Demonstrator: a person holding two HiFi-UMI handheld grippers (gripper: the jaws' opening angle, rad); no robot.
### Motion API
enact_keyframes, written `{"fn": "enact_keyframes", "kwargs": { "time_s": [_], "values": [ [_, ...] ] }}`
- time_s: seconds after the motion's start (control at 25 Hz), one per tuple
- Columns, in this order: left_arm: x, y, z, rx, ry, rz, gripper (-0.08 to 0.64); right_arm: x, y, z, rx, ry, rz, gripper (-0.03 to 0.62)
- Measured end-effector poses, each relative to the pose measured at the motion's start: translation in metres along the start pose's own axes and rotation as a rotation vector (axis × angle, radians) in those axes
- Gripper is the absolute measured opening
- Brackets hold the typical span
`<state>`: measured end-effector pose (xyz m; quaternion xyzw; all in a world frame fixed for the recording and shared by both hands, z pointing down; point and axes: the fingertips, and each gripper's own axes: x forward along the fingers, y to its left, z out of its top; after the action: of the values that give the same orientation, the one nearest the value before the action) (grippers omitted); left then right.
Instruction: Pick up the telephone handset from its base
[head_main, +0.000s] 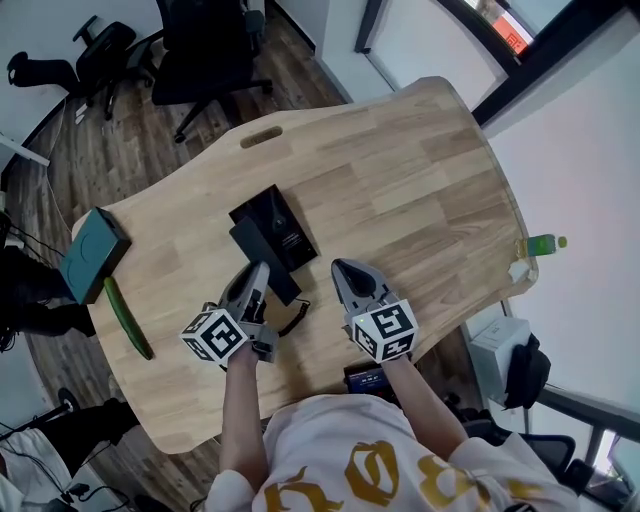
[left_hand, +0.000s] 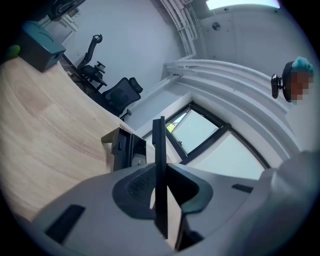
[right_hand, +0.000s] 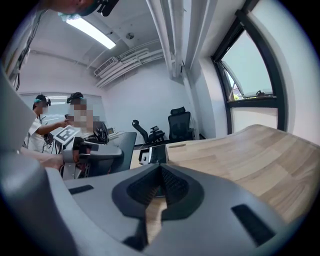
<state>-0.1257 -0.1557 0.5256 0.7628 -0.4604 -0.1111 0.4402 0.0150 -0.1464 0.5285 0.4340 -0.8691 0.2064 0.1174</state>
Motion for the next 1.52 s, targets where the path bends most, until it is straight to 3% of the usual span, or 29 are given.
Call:
{"fn": "enact_keyframes", "kwargs": {
  "time_s": [0.36,0.68,1.52],
  "values": [
    [-0.027,-0.023,-0.003,-0.037,-0.042,-0.061,0.072,-0.021,0.017,0.008,-0.083,-0.029,0.008,0.005],
    [-0.047,-0.047,-0.01,-0.052,-0.028,-0.126,0.072,-0.034,0.023,0.016,-0.087,-0.054,0.007,0.005],
    [-0.096,-0.087,-0.022,-0.028,-0.014,-0.24,0.072,-0.068,0.053,0.041,-0.145,-0.144,0.004,0.005]
  ]
}}
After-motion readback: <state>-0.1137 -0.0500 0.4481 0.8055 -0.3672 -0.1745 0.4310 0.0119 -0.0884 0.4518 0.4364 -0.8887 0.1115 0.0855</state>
